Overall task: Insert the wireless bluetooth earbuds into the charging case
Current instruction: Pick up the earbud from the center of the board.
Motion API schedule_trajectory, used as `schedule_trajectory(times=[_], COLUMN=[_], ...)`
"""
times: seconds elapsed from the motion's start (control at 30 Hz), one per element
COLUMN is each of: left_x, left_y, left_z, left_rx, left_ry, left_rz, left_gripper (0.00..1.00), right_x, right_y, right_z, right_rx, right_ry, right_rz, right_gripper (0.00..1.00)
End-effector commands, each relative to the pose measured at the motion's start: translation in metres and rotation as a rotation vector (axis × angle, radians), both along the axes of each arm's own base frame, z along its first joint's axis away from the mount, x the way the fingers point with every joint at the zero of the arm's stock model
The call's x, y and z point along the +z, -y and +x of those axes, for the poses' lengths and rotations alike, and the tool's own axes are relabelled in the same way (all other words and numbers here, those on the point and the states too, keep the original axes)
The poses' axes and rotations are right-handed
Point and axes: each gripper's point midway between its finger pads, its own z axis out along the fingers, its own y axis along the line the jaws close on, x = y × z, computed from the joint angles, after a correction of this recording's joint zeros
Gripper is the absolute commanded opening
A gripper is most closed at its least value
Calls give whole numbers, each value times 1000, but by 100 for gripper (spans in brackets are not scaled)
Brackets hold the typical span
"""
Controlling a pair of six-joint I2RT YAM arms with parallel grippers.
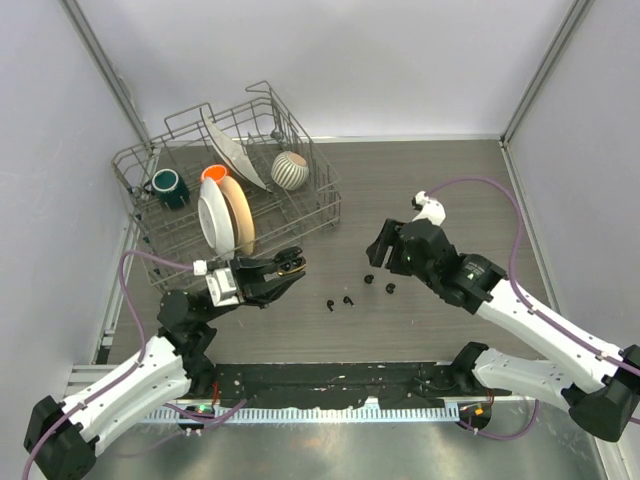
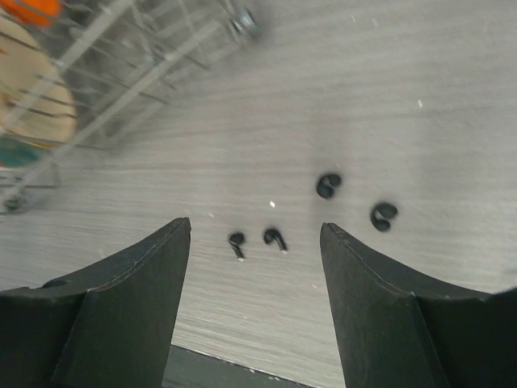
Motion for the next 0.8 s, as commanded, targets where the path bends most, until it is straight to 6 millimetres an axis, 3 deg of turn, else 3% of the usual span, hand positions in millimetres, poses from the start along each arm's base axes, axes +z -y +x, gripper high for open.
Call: schedule_trajectory(times=[0.0, 0.23, 0.37, 0.6, 0.77], left_x=[4, 1, 0, 0, 1], left_y=[-4, -5, -7, -9, -10], left_z=[-1, -3, -3, -3, -3], left_rx=[18, 14, 24, 34, 38], left_ry=[28, 18, 11, 12, 10], left_rz=[-11, -7, -11, -7, -11], left_gripper=[0, 0, 0, 0, 0], right_x=[-24, -63, -99, -125, -134], right_y=[1, -38, -51, -66, -80], right_z=[-4, -17, -25, -22, -17], right_rx=[-33, 105, 157, 295, 375], right_ry=[-39, -176, -278, -280, -281], right_rz=[39, 113, 94, -28, -95], right_gripper=[70, 57, 56, 55, 59])
